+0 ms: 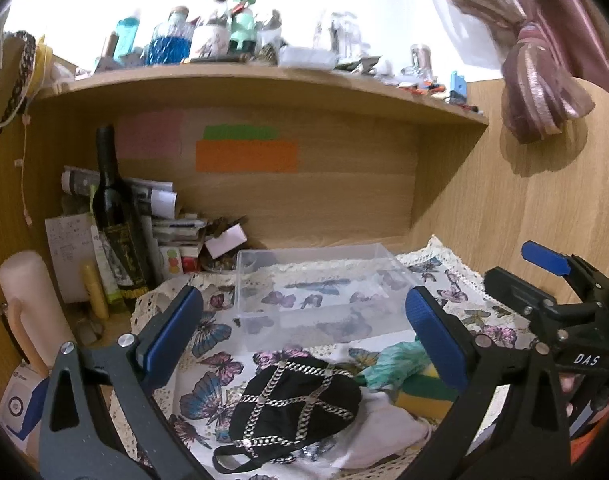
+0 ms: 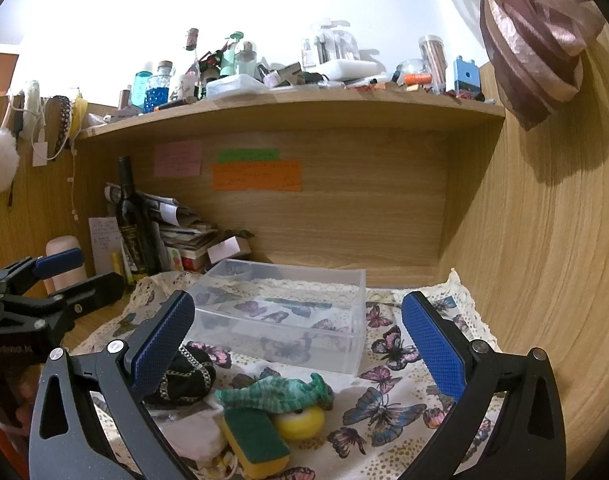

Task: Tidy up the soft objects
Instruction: 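Grasp the black chain bag with left gripper while right grasps green knitted cloth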

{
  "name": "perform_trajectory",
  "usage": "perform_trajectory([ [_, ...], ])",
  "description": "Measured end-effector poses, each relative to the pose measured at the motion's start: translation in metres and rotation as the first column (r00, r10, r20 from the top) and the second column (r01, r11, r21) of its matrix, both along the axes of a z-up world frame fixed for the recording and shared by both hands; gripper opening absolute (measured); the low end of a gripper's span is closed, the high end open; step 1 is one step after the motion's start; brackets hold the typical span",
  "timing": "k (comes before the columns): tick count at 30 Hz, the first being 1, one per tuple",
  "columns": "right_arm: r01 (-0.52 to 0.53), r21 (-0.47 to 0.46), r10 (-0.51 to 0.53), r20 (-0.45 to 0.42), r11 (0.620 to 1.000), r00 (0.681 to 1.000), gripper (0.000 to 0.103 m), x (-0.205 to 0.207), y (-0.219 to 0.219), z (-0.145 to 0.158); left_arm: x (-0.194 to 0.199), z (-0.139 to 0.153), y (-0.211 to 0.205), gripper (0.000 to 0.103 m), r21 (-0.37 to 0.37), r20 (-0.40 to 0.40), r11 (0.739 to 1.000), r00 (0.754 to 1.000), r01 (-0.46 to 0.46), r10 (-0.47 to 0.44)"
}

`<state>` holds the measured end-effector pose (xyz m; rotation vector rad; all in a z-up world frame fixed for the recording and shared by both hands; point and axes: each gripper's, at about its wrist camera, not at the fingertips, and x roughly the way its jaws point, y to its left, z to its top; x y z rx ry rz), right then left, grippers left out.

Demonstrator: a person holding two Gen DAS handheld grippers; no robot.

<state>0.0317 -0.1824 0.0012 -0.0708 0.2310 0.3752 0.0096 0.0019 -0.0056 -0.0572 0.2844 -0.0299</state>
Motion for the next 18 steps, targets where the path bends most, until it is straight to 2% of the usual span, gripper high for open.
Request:
perform_trajectory([
  [1,-0.002,-0.001,0.002,-0.007,1.000,1.000,0.102,0.002,0.000,-0.002,0.002,-0.002,0.003,0.095,-0.002,-0.012,1.000,1.000,-0.008,0.008],
  [2,-0.003,-0.004,0.003,-0.019,1.000,1.000,0.100,0.004,-0.001,-0.005,0.005,-0.004,0.006,0.085,0.002,-0.026,1.000,1.000,-0.015,0.015],
  [4,-0.006,-0.012,0.006,-0.040,1.000,0.999,0.095,0.009,-0.001,-0.009,0.012,-0.010,0.013,0.078,0.003,-0.072,1.000,0.997,-0.024,0.024],
  [7,-0.023,-0.029,0.020,-0.080,0.999,0.997,0.088,0.015,0.000,-0.018,0.019,-0.022,0.021,0.077,-0.016,-0.128,1.000,0.992,-0.020,0.018],
  [13,-0.058,-0.067,0.047,-0.161,0.996,0.986,0.086,0.024,0.006,-0.041,0.027,-0.047,0.022,0.074,-0.027,-0.230,1.000,0.973,0.003,-0.010],
  [18,-0.083,-0.090,0.061,-0.224,0.992,0.973,0.085,0.031,0.011,-0.061,0.040,-0.065,0.019,0.074,-0.002,-0.290,1.000,0.957,0.010,-0.010],
])
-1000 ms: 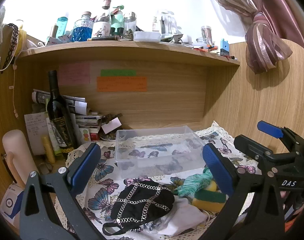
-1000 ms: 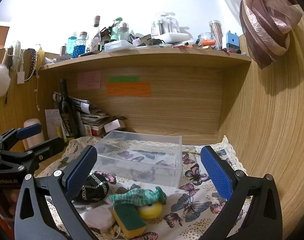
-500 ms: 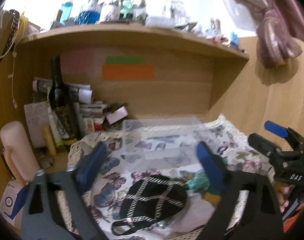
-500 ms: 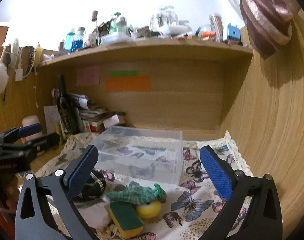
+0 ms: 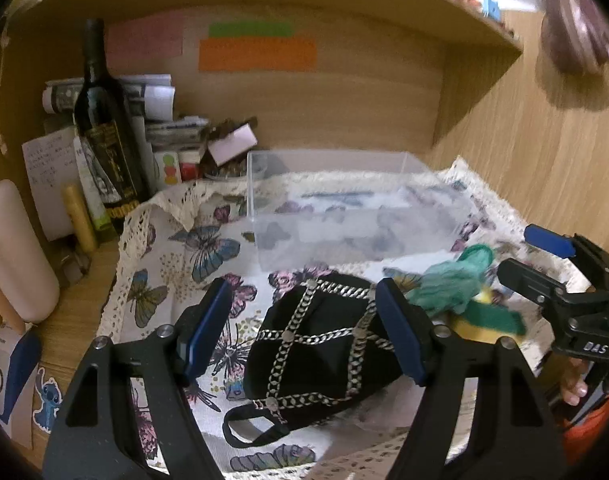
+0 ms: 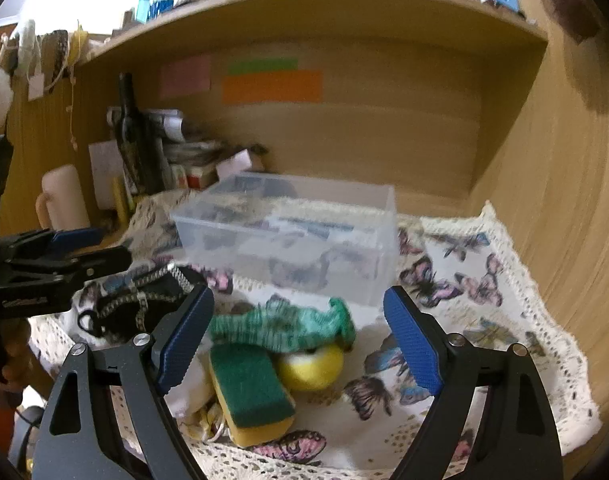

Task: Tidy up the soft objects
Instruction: 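Grasp the black chain bag with left gripper while right grasps green knitted cloth, then drop the black bag in the box with left while right drops green cloth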

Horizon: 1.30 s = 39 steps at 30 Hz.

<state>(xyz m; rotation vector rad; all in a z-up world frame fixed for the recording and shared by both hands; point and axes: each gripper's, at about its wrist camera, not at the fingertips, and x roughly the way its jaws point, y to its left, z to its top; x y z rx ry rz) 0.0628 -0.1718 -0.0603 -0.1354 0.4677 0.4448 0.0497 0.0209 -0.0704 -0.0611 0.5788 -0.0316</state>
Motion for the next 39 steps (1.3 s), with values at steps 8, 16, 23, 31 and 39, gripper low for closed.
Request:
perform_trajectory([
  [8,0.000,-0.006,-0.001,-0.078,1.000,0.997,0.085,0.024,0.002,-0.014,0.031,-0.031,0.011,0.072,-0.008,-0.127,1.000,0.992,-0.019,0.017],
  [16,-0.063,-0.001,0.062,-0.166,0.998,0.984,0.068,0.044,0.007,-0.024,0.034,-0.036,0.005,0.060,-0.023,-0.162,0.998,0.985,0.058,-0.061],
  [23,-0.070,-0.006,0.068,-0.180,0.998,0.981,0.016,0.045,0.007,-0.027,0.033,-0.036,0.006,0.030,-0.029,-0.166,0.997,0.984,0.067,-0.071],
  [31,-0.049,-0.012,0.047,-0.127,0.999,0.991,0.011,0.041,0.005,-0.018,0.021,-0.019,0.006,0.018,0.000,-0.109,0.998,0.992,0.059,-0.058],
  [39,-0.024,0.023,0.025,-0.044,0.999,0.999,0.011,0.035,-0.004,0.008,0.014,0.020,0.008,0.018,0.014,0.004,0.999,0.999,0.032,-0.032],
])
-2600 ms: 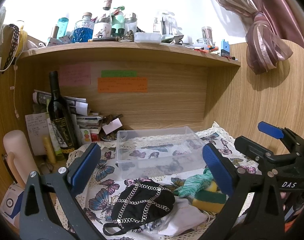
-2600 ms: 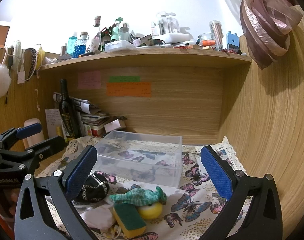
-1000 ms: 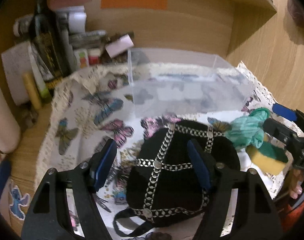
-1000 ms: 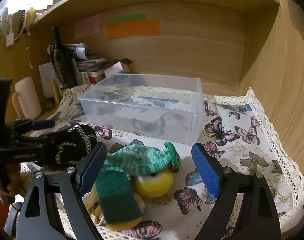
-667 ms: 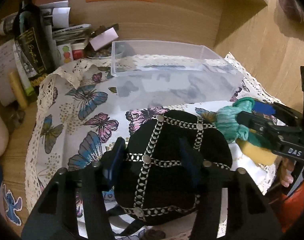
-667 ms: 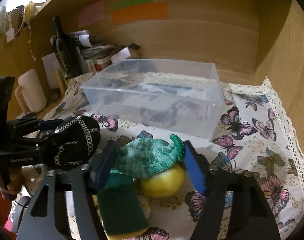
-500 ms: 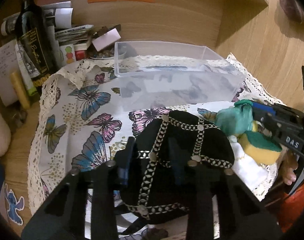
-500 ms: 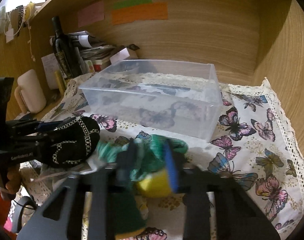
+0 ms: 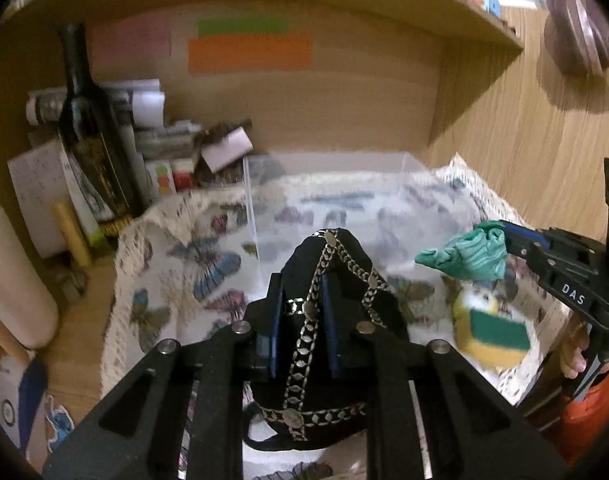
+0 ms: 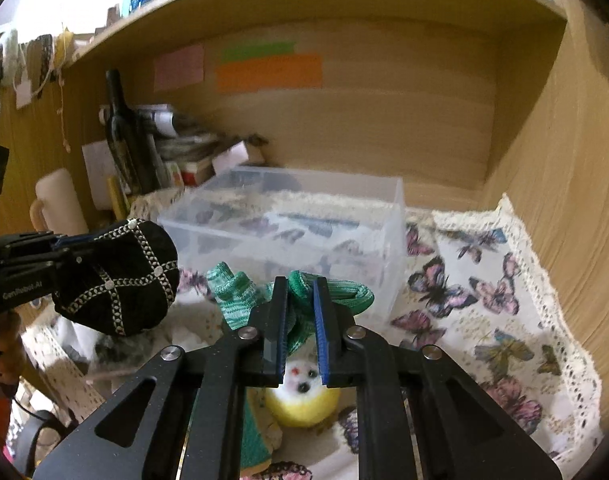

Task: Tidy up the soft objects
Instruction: 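Drop the black bag in the box with left while right drops green cloth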

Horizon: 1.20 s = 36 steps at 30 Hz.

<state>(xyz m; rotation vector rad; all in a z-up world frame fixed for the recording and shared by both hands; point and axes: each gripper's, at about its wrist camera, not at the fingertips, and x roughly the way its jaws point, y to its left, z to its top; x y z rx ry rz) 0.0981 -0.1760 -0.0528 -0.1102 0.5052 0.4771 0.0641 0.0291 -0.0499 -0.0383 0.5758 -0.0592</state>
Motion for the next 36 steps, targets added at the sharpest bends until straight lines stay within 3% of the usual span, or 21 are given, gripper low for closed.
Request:
perform_trajectory([
  [11,0.017,0.028,-0.020,0.114,0.999,0.993,0.011,0.008,-0.002,0.040,0.018,0.047,-0.001,0.017,0.007,0.113,0.999,0.993,-0.037,0.036],
  [19,0.036,0.017,-0.038,0.160,0.999,0.986,0.011,0.031,0.003,0.061,0.051,0.067,0.000,0.018,-0.024,0.133,0.999,0.990,-0.045,0.048],
  [26,0.049,-0.003,-0.048,0.134,0.999,0.990,0.011,0.065,0.012,0.063,0.096,0.059,0.002,0.018,-0.034,0.091,0.998,0.994,-0.050,0.053],
  [36,0.070,-0.071,-0.068,0.038,0.995,0.997,0.011,0.111,0.027,0.029,0.147,0.022,-0.001,0.018,0.006,0.026,0.998,0.998,-0.061,0.060],
])
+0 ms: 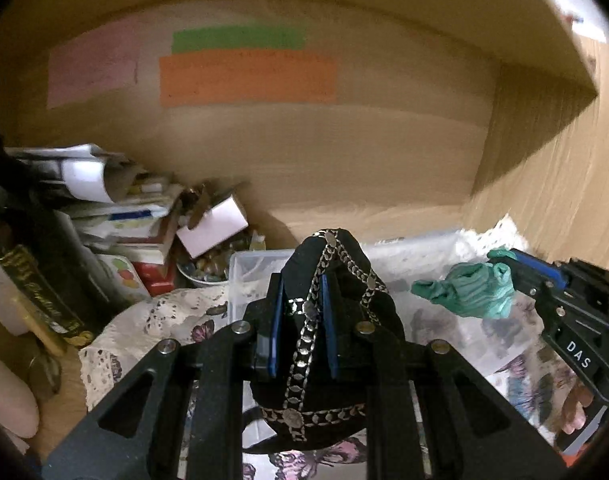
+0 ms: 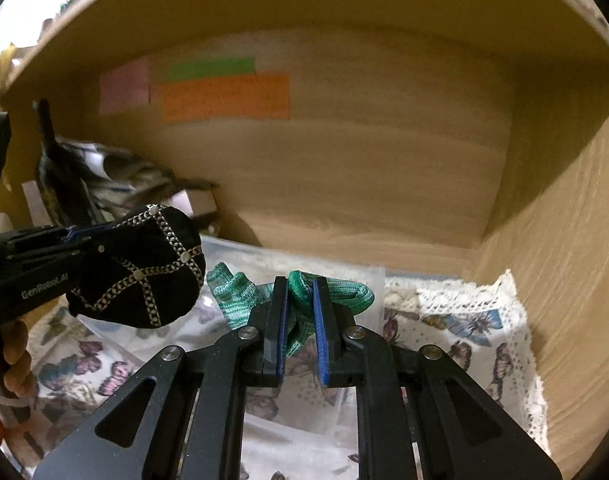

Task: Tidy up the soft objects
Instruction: 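Drop the black bag in the box with left while right drops green cloth, then grasp the crinkled silver bag with left while right grasps the green-yellow sponge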

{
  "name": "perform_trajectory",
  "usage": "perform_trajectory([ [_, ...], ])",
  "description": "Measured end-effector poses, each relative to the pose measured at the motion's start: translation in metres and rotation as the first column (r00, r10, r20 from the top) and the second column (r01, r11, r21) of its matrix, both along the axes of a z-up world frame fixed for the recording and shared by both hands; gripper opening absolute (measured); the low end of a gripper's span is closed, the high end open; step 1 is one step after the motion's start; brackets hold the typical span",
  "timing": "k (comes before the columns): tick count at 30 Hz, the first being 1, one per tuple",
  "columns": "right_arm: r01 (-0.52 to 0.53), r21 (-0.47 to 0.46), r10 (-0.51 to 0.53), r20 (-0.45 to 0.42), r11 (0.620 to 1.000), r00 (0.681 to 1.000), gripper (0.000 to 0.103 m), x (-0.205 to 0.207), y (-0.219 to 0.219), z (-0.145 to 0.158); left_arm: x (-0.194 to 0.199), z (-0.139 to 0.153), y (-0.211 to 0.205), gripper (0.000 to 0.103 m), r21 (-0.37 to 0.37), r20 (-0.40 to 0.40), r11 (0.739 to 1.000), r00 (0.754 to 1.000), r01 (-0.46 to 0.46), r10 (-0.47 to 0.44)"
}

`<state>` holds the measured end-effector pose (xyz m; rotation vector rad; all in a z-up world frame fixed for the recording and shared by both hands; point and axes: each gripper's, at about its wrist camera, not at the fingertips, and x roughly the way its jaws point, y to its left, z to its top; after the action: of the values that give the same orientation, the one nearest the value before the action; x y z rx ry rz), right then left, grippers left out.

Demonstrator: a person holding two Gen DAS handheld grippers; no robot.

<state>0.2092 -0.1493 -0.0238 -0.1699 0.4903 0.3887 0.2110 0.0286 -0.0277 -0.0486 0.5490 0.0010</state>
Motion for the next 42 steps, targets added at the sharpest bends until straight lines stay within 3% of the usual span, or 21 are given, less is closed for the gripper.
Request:
perform_trajectory([
  [15,-0.014,-0.125,0.000,-0.109,0.992,0.994,0.011,0.024,0.026,-0.039,0.024,-0.037,-0.008,0.018,-0.018,-0.154,0.998,0.986,0.066,-0.068],
  [22,-0.020,-0.119,0.004,-0.135,0.993,0.991,0.013,0.027,0.025,-0.043,0.021,-0.036,-0.005,0.020,-0.023,-0.163,0.998,0.985,0.059,-0.062],
  [26,-0.014,-0.111,-0.001,-0.134,0.994,0.991,0.023,0.028,0.024,-0.041,0.016,-0.031,-0.003,0.025,-0.037,-0.156,0.998,0.986,0.056,-0.061],
  [29,-0.002,-0.107,-0.010,-0.119,0.994,0.993,0.035,0.024,0.022,-0.037,0.011,-0.025,-0.002,0.034,-0.040,-0.146,0.997,0.987,0.058,-0.064],
  [34,0.004,-0.078,-0.011,-0.083,0.997,0.996,0.040,0.014,0.016,-0.023,-0.007,-0.010,-0.008,0.051,-0.002,-0.098,0.998,0.993,0.062,-0.062],
  [36,0.004,-0.061,-0.008,-0.066,0.998,0.998,0.047,0.007,0.012,-0.015,-0.017,-0.003,-0.010,0.058,0.011,-0.069,0.998,0.996,0.065,-0.064],
  [42,-0.004,-0.023,0.004,0.023,1.000,1.000,0.057,-0.030,0.002,0.010,-0.053,0.019,-0.008,0.087,-0.001,0.000,0.997,0.997,0.073,-0.073],
])
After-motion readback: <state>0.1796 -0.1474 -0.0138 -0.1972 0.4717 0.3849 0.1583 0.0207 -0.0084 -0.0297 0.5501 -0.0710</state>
